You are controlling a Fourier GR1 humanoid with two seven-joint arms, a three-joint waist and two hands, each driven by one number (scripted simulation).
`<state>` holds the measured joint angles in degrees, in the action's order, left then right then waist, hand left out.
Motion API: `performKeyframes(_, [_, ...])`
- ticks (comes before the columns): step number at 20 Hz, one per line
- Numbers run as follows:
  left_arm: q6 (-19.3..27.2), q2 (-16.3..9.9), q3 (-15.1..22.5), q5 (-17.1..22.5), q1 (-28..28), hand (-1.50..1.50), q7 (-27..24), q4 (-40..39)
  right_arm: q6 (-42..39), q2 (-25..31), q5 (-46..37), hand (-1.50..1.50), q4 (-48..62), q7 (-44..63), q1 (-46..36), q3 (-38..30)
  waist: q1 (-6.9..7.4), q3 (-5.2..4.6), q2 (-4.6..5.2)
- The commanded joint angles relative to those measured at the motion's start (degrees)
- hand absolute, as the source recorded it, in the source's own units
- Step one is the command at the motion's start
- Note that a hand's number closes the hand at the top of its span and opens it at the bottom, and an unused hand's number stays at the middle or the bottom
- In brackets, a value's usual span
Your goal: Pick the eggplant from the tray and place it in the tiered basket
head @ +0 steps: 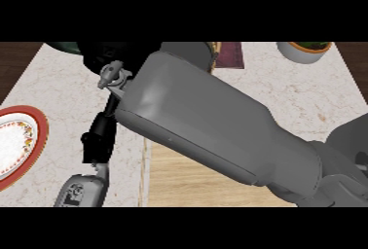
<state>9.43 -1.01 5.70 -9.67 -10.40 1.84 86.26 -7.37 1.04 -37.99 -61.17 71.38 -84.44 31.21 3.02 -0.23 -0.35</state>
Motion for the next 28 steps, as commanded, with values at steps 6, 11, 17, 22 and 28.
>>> performKeyframes(6, [-1.3, -0.6, -0.4, 1.2, 1.5, 0.0, -0.6, 1.0, 2.3, -1.0, 0.0, 1.5, 12.1, 11.1, -6.1, 0.7, -0.17, 0.02, 0.41])
performKeyframes(11, [0.0, -0.1, -0.6, 0.6, 0.1, 0.0, 1.6, 3.0, 3.4, -1.0, -3.6, 1.5, 20.2, 2.7, -4.7, -2.0, -1.43, 0.16, 0.46])
performKeyframes(17, [-0.6, -1.1, -1.9, 1.0, -0.9, 0.0, 1.1, 0.7, 15.5, -1.0, -2.2, -1.5, 20.4, 5.4, -0.9, -7.2, -1.44, 0.22, 0.57])
performKeyframes(22, [0.5, 0.6, 0.4, -0.6, 1.0, 0.0, 0.1, 1.6, 21.7, -1.0, -0.1, -1.5, 18.3, 1.2, 3.4, -8.7, -1.05, 0.22, 0.41])
performKeyframes(28, [1.3, 0.6, -1.0, -0.2, 0.7, 0.0, 0.0, 0.7, 32.1, -1.0, -4.7, -1.5, 14.9, 0.3, 3.0, -14.1, -3.16, 0.24, 0.08])
